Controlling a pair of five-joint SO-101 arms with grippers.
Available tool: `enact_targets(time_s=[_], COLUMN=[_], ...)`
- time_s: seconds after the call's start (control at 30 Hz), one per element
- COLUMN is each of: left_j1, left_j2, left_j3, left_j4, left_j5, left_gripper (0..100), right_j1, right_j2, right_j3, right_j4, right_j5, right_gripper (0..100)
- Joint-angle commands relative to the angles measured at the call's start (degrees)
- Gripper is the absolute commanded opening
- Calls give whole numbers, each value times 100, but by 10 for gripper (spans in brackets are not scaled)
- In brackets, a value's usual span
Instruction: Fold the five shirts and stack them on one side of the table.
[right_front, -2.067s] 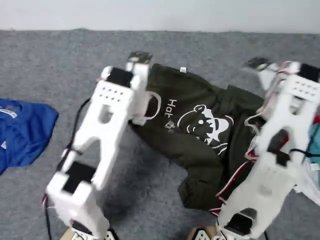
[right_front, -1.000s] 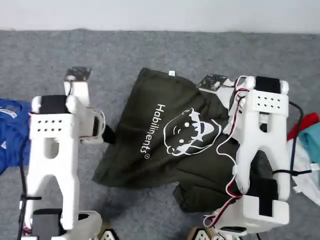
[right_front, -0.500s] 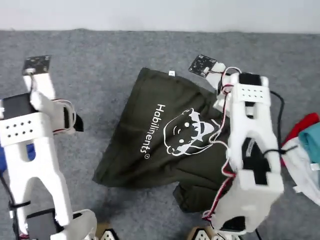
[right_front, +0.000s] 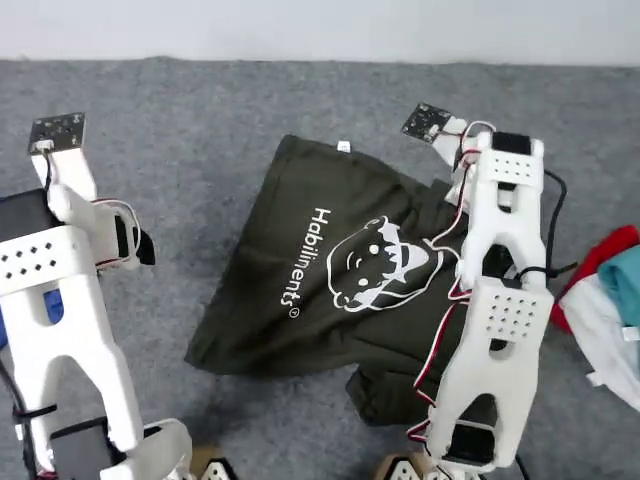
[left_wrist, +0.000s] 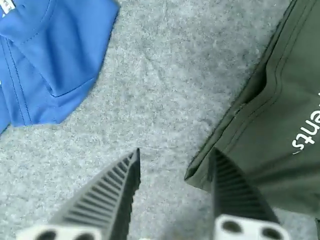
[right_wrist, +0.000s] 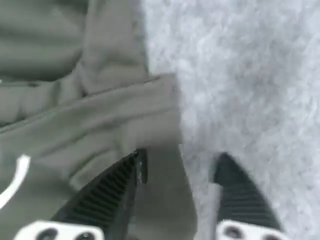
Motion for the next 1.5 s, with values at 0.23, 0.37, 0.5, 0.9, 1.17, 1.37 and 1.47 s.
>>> enact_targets(time_s=[0.23, 0.37, 0.5, 0.9, 1.17, 1.37, 1.47], left_j1=[9, 9, 9, 9, 9, 9, 9], left_j2=[-211, -211, -211, -211, -211, -211, -211], left_j3=[-198, -198, -198, -189, -189, -180, -57], left_j4=[176, 176, 176, 176, 176, 176, 176], left_j5=[-53, -53, -53, -53, -53, -53, -53], left_gripper=[205, 205, 205, 205, 205, 205, 205], right_j1=[-75, -66, -57, -13, 268, 637, 734], right_j2=[198, 435, 488, 488, 549, 558, 585], right_j3=[-914, -932, -932, -941, -1327, -1310, -1301], right_j4=[470, 374, 409, 66, -233, -1209, -1393], right_j5=[53, 53, 53, 53, 26, -220, -360], right_gripper=[180, 180, 161, 9, 9, 9, 9])
